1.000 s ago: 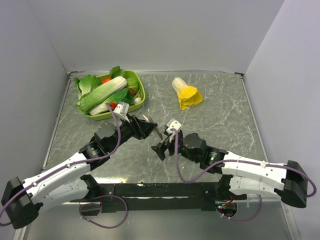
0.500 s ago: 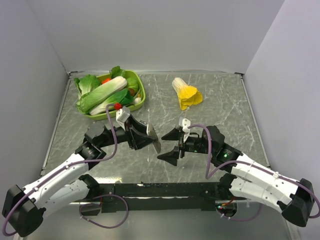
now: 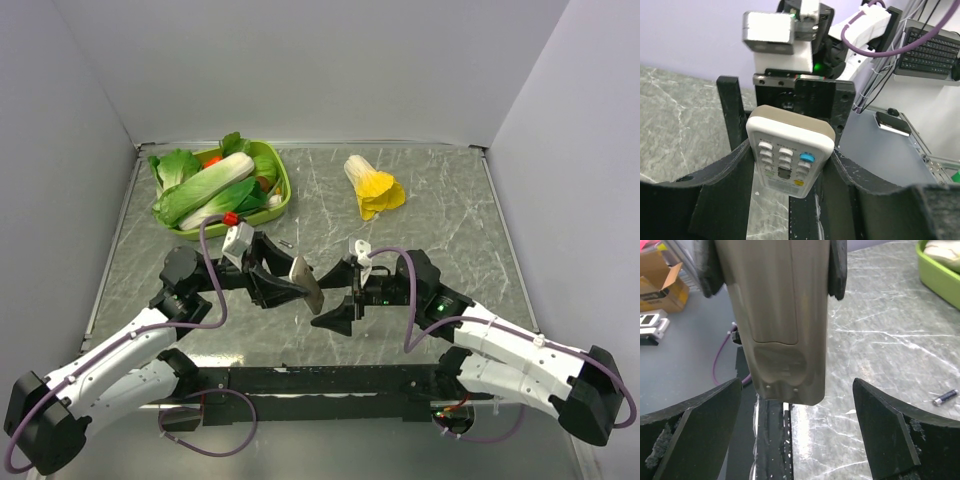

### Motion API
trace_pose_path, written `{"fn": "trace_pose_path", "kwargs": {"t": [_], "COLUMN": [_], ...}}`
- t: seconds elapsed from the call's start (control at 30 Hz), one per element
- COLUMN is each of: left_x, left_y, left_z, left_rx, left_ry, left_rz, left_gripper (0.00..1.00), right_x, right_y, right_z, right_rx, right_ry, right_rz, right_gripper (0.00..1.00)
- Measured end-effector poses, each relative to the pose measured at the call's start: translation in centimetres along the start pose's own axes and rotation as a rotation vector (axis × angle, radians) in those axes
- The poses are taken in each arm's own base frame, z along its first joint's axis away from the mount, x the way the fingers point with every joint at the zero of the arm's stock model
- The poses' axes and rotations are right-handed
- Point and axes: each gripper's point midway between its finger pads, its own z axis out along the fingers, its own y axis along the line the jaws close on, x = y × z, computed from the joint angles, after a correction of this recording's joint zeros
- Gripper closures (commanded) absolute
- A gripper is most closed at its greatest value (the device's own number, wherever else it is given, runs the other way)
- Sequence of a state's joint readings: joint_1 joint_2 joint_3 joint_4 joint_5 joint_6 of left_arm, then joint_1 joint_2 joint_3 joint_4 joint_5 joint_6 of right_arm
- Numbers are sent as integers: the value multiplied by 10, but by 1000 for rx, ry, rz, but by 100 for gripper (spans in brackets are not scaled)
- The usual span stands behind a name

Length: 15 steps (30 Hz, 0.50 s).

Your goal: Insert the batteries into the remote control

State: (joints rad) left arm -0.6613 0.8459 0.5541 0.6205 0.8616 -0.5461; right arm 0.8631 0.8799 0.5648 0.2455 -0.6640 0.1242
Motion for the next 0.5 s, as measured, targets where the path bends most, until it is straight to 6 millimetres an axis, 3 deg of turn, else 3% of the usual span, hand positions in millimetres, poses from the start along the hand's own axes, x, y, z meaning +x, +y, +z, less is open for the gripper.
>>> {"fn": "trace_pose_path", "kwargs": {"t": [0.5], "left_x": [4], "left_y": [-4], "left_z": [1], "left_rx": [39], "left_ry": [7], "left_rz": [-3], "left_gripper": [97], "right_x": [2], "right_y": [0], "right_z": [10], "right_rx": [-39], "right_ry": [0], "right_rz": [34], "right_gripper": [13]}}
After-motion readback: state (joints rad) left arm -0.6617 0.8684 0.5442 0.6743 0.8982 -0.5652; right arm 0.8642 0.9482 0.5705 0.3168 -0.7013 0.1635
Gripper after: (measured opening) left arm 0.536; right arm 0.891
